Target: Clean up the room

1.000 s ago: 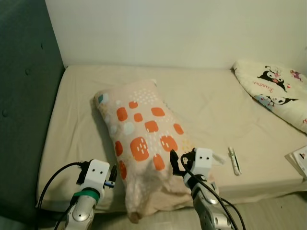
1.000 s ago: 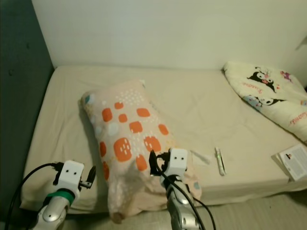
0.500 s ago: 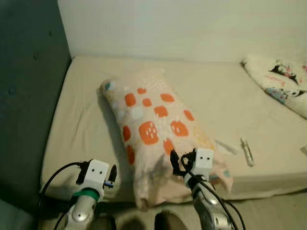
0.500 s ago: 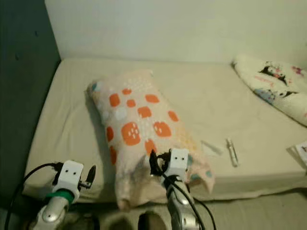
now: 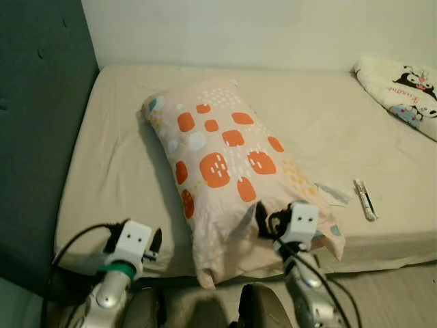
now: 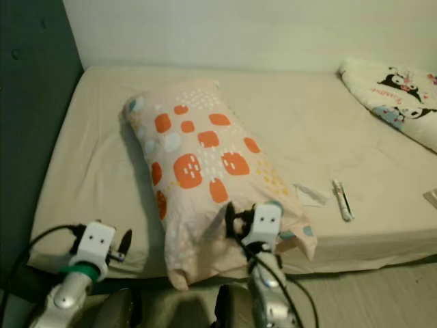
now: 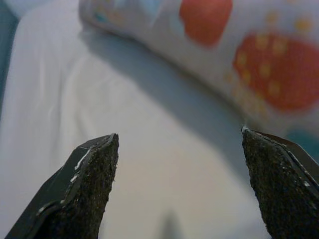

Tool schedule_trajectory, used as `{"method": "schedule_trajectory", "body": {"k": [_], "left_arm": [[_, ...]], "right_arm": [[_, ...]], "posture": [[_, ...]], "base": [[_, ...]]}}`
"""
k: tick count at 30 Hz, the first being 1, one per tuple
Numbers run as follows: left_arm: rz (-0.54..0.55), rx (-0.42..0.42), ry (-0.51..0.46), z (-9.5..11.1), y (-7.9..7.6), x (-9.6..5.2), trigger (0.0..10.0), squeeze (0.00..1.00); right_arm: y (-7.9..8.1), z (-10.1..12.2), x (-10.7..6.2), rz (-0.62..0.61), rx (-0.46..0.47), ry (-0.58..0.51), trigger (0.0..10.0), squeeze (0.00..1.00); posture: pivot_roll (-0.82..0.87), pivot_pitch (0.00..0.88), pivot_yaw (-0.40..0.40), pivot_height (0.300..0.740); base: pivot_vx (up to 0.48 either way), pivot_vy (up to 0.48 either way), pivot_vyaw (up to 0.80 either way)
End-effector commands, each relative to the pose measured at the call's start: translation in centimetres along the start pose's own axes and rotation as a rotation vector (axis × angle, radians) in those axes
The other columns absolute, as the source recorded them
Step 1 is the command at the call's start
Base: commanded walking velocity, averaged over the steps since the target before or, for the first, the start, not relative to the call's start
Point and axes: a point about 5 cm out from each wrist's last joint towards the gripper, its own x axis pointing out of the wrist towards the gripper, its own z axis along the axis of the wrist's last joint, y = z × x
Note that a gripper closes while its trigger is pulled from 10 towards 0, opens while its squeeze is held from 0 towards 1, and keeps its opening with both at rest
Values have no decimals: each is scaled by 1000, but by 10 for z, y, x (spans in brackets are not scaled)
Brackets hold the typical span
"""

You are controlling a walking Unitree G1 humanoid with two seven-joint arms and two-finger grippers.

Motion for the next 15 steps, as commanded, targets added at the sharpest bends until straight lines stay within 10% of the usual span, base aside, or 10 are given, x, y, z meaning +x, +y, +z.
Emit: {"method": "schedule_trajectory", "body": {"k": [1, 5, 10, 15], "left_arm": [[-87, -91, 79, -8, -4, 5, 10000, 0], [-207, -221, 138, 1, 3, 26, 10000, 0], [-280, -191, 233, -3, 2, 31, 10000, 0], [-517, 115, 334, -17, 4, 23, 10000, 0]], "right_arm": [[-15, 3, 7, -80, -28, -3, 10000, 0], [-40, 1, 28, -243, -132, 77, 10000, 0], [-46, -2, 34, -282, -168, 130, 10000, 0], [-38, -11, 41, -264, -319, 251, 10000, 0]], "posture": [[109, 137, -13, 615], [104, 160, -5, 615], [110, 175, 12, 615], [128, 183, 19, 615]], "base": [[0, 0, 0], [0, 0, 0], [0, 0, 0], [0, 0, 0]]}}
